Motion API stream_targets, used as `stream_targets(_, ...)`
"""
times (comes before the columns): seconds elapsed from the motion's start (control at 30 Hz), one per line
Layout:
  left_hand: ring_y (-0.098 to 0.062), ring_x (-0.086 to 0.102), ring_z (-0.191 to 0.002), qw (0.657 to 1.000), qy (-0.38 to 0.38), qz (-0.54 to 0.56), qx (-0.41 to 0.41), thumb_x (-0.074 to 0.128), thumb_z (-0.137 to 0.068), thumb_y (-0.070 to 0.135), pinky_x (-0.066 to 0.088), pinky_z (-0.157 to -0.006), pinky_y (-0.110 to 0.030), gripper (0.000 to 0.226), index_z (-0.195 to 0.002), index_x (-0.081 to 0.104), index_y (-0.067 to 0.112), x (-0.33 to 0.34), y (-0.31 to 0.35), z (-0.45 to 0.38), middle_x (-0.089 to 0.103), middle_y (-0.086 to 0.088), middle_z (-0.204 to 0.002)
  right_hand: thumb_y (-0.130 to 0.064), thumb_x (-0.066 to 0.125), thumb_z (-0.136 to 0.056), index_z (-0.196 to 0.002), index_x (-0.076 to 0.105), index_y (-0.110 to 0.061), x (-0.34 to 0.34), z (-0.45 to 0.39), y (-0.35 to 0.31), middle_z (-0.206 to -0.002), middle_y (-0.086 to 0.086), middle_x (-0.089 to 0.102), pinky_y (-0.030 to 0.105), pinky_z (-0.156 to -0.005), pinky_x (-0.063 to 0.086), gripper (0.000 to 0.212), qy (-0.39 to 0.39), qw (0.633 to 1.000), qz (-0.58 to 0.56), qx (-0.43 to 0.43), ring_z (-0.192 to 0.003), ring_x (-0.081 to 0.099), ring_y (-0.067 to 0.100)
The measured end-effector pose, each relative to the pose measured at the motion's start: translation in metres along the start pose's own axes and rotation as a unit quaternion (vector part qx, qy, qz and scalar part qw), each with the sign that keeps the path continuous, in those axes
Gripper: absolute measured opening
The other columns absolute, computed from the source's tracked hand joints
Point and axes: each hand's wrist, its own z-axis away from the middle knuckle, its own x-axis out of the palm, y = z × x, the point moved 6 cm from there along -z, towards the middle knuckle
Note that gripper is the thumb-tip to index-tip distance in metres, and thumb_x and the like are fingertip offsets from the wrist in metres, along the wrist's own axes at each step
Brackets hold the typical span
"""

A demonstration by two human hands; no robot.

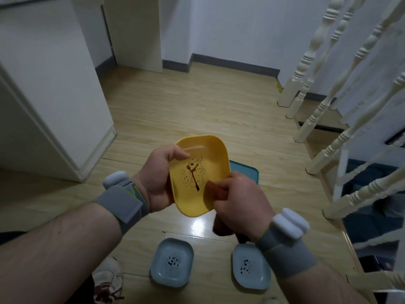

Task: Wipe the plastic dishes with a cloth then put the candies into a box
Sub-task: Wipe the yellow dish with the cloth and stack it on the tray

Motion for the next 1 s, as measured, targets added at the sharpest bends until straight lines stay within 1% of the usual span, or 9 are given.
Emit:
stream_targets(0.07, -0.04, 0.06, -0.106, 1.0, 0.009, 0.004, -0.013, 0.055, -0.072, 0.033, 0.041, -0.101, -0.059, 0.058, -0.123, 0.061, 0.007, -0.004, -0.001, -0.002, 0.065, -0.023, -0.12, -0.026, 0.065, -0.078, -0.091, 0.074, -0.029, -0.013, -0.001, 0.006, -0.08, -0.008, 0.066, 0.032, -0.072, 0.055, 0.017, 0.01, 0.991, -0.126, 0.054, -0.076, 0.062, 0.013)
stream_targets(0.13, -0.041, 0.059, -0.114, 1.0, 0.011, 0.013, -0.017, 0.056, -0.072, 0.036, 0.039, -0.103, -0.06, 0.062, -0.128, 0.06, 0.008, -0.006, 0.0, -0.002, 0.063, -0.022, -0.126, -0.018, 0.068, -0.071, -0.084, 0.072, -0.033, -0.025, -0.003, 0.01, -0.073, -0.013, 0.066, 0.027, -0.071, 0.054, 0.02, 0.038, 0.979, -0.184, 0.072, -0.073, 0.062, 0.005)
stream_targets(0.33, -0.036, 0.063, -0.103, 0.999, 0.011, 0.009, -0.03, 0.058, -0.075, 0.039, 0.041, -0.103, -0.056, 0.045, -0.108, 0.072, 0.011, 0.001, -0.011, -0.003, 0.068, -0.019, -0.115, -0.034, 0.074, -0.076, -0.085, 0.07, -0.035, -0.034, -0.011, 0.013, -0.079, -0.016, 0.067, 0.029, -0.078, 0.053, 0.01, 0.116, 0.958, -0.246, 0.089, -0.082, 0.063, 0.007)
stream_targets(0.5, -0.031, 0.066, -0.095, 0.997, -0.018, 0.024, -0.077, 0.054, -0.08, 0.049, 0.048, -0.097, -0.046, 0.051, -0.102, 0.076, 0.009, 0.016, -0.032, -0.003, 0.07, -0.016, -0.104, -0.039, 0.067, -0.076, -0.082, 0.07, -0.024, -0.004, -0.013, -0.008, -0.081, -0.004, 0.065, 0.024, -0.069, 0.044, 0.017, 0.09, 0.984, -0.145, 0.042, -0.079, 0.06, 0.015)
stream_targets(0.6, -0.033, 0.06, -0.109, 0.996, -0.01, 0.037, -0.077, 0.054, -0.083, 0.055, 0.04, -0.107, -0.051, 0.06, -0.112, 0.07, 0.005, 0.011, -0.033, -0.004, 0.063, -0.021, -0.114, -0.035, 0.055, -0.066, -0.106, 0.071, -0.025, 0.01, -0.005, -0.025, -0.105, 0.002, 0.057, 0.021, -0.079, 0.043, 0.044, 0.052, 0.993, -0.105, -0.033, -0.093, 0.057, 0.017)
stream_targets(0.67, -0.037, 0.052, -0.121, 0.995, 0.003, 0.041, -0.086, 0.052, -0.087, 0.058, 0.034, -0.111, -0.052, 0.068, -0.126, 0.061, 0.002, 0.006, -0.034, -0.002, 0.055, -0.022, -0.123, -0.033, 0.052, -0.065, -0.116, 0.068, -0.027, 0.015, 0.002, -0.034, -0.11, 0.0, 0.056, 0.026, -0.08, 0.05, 0.054, 0.011, 0.991, -0.098, -0.087, -0.093, 0.059, 0.018)
stream_targets(0.77, -0.033, 0.06, -0.104, 0.995, 0.024, 0.037, -0.093, 0.049, -0.087, 0.059, 0.044, -0.1, -0.046, 0.064, -0.113, 0.066, 0.003, 0.002, -0.035, -0.001, 0.062, -0.019, -0.108, -0.034, 0.051, -0.066, -0.114, 0.068, -0.033, 0.017, 0.01, -0.039, -0.106, -0.006, 0.059, 0.034, -0.073, 0.053, 0.051, -0.032, 0.989, -0.013, -0.141, -0.09, 0.06, 0.022)
stream_targets(0.87, -0.03, 0.065, -0.087, 0.997, 0.02, 0.035, -0.073, 0.047, -0.089, 0.057, 0.049, -0.088, -0.042, 0.06, -0.099, 0.072, 0.004, 0.003, -0.029, -0.003, 0.065, -0.018, -0.095, -0.031, 0.056, -0.072, -0.116, 0.066, -0.036, 0.013, 0.016, -0.04, -0.102, -0.01, 0.058, 0.034, -0.075, 0.052, 0.046, -0.051, 0.985, 0.055, -0.154, -0.091, 0.059, 0.022)
stream_targets(1.0, -0.036, 0.064, -0.097, 0.999, 0.021, 0.001, -0.038, 0.049, -0.087, 0.052, 0.049, -0.092, -0.047, 0.056, -0.106, 0.069, 0.003, 0.005, -0.022, -0.003, 0.067, -0.022, -0.104, -0.028, 0.058, -0.075, -0.114, 0.068, -0.035, 0.02, 0.025, -0.038, -0.093, -0.009, 0.059, 0.03, -0.074, 0.051, 0.041, -0.076, 0.984, 0.066, -0.145, -0.086, 0.059, 0.022)
